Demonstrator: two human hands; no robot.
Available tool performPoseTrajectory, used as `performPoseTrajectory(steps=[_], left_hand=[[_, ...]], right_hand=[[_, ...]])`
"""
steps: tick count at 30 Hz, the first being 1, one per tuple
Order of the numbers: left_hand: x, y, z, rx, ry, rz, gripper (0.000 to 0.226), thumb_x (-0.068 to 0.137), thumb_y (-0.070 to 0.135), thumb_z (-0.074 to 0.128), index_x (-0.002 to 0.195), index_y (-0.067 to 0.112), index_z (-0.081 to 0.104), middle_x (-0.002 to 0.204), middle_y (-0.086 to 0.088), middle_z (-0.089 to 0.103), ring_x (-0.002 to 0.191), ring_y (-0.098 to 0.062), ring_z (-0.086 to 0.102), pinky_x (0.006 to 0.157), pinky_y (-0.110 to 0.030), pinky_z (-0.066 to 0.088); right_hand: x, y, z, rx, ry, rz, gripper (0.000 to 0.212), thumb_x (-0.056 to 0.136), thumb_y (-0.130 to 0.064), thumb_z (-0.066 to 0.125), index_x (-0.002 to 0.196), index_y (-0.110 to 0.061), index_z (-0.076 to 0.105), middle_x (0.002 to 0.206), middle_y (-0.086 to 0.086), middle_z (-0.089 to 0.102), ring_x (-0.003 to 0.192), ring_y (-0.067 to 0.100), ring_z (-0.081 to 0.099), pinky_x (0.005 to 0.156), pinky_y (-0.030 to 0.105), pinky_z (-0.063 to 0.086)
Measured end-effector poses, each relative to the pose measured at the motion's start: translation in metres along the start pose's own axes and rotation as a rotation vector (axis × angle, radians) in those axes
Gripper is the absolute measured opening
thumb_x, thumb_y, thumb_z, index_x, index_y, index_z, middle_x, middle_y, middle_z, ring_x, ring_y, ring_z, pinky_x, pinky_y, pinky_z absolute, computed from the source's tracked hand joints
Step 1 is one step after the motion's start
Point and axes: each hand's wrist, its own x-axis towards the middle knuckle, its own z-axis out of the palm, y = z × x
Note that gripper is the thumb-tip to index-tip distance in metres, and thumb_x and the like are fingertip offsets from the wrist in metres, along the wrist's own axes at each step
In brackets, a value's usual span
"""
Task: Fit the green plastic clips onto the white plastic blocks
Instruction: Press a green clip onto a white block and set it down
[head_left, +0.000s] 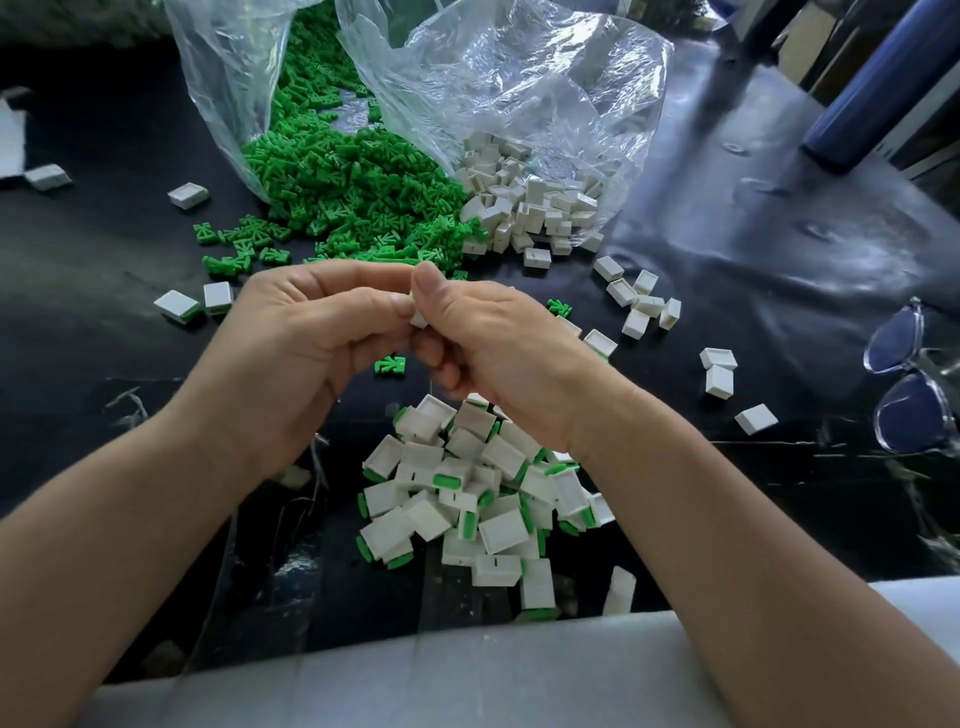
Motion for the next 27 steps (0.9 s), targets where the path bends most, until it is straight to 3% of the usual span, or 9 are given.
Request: performPoseTrajectory(steps=[4, 7, 10, 18, 22, 24, 26, 27], left_hand=[[0.0007, -0.0006, -0.0004, 0.002, 0.023, -0.017, 0.015, 0.066, 0.003, 0.063, 0.07, 0.01, 0.076, 0.073, -0.01, 0.072, 0.067, -0.019, 0.069, 0.065, -0.023, 0.055], [0.0001, -0.0007, 0.0009, -0.001, 0.038, -0.014, 0.015, 0.066, 0.002, 0.064, 0.07, 0.01, 0.076, 0.076, -0.01, 0.073, 0.069, -0.019, 0.069, 0.067, -0.022, 0.056], [-0.0011, -0.0004, 0.0041, -0.017, 0.057, -0.009, 0.013, 0.064, 0.005, 0.065, 0.069, 0.01, 0.076, 0.077, -0.008, 0.073, 0.071, -0.018, 0.07, 0.068, -0.022, 0.056], [-0.0018, -0.0007, 0.0086, -0.055, 0.119, -0.04, 0.019, 0.058, 0.008, 0.058, 0.065, 0.01, 0.075, 0.082, -0.003, 0.074, 0.077, -0.015, 0.07, 0.07, -0.021, 0.056], [-0.0014, -0.0014, 0.0077, -0.06, 0.129, -0.053, 0.02, 0.058, 0.006, 0.057, 0.065, 0.008, 0.075, 0.085, -0.004, 0.074, 0.08, -0.015, 0.071, 0.073, -0.022, 0.056], [-0.0012, -0.0014, 0.0077, -0.062, 0.119, -0.051, 0.02, 0.059, 0.006, 0.057, 0.066, 0.009, 0.076, 0.083, -0.004, 0.074, 0.079, -0.015, 0.07, 0.074, -0.023, 0.057], [-0.0013, -0.0011, 0.0073, -0.055, 0.105, -0.05, 0.02, 0.06, 0.008, 0.057, 0.067, 0.011, 0.076, 0.078, -0.005, 0.074, 0.074, -0.016, 0.07, 0.075, -0.023, 0.057], [-0.0009, -0.0012, 0.0065, -0.048, 0.102, -0.051, 0.02, 0.061, 0.008, 0.057, 0.067, 0.011, 0.076, 0.077, -0.006, 0.074, 0.073, -0.016, 0.07, 0.076, -0.024, 0.057]], right_hand=[[-0.0008, 0.0016, 0.0007, -0.009, 0.01, -0.039, 0.041, 0.1, -0.028, 0.032, 0.063, -0.019, 0.049, 0.057, -0.005, 0.039, 0.053, 0.007, 0.033, 0.055, 0.021, 0.027], [0.0016, 0.004, 0.0012, -0.116, 0.046, -0.044, 0.039, 0.1, -0.029, 0.031, 0.096, -0.008, 0.064, 0.047, -0.017, 0.045, 0.05, -0.002, 0.041, 0.058, 0.017, 0.029], [0.0034, 0.0052, 0.003, -0.208, 0.096, -0.044, 0.045, 0.1, -0.031, 0.03, 0.118, -0.001, 0.058, 0.061, -0.015, 0.04, 0.058, 0.0, 0.038, 0.06, 0.019, 0.028], [0.0049, 0.0051, 0.0086, -0.262, 0.148, -0.033, 0.043, 0.1, -0.031, 0.031, 0.118, -0.003, 0.056, 0.065, -0.012, 0.036, 0.06, 0.001, 0.033, 0.058, 0.021, 0.026], [0.0055, 0.0055, 0.0085, -0.257, 0.162, -0.059, 0.033, 0.1, -0.028, 0.032, 0.107, -0.009, 0.058, 0.064, -0.015, 0.037, 0.059, -0.002, 0.033, 0.056, 0.019, 0.025], [0.0062, 0.0059, 0.0068, -0.237, 0.153, -0.07, 0.038, 0.1, -0.029, 0.032, 0.113, -0.006, 0.059, 0.063, -0.018, 0.038, 0.059, -0.002, 0.036, 0.058, 0.018, 0.026], [0.0057, 0.0066, 0.005, -0.184, 0.137, -0.068, 0.041, 0.1, -0.03, 0.032, 0.115, -0.006, 0.062, 0.054, -0.02, 0.044, 0.056, -0.004, 0.041, 0.059, 0.017, 0.027], [0.0052, 0.0066, 0.0042, -0.158, 0.126, -0.065, 0.04, 0.1, -0.03, 0.032, 0.107, -0.008, 0.065, 0.048, -0.022, 0.046, 0.052, -0.006, 0.043, 0.058, 0.016, 0.027]])
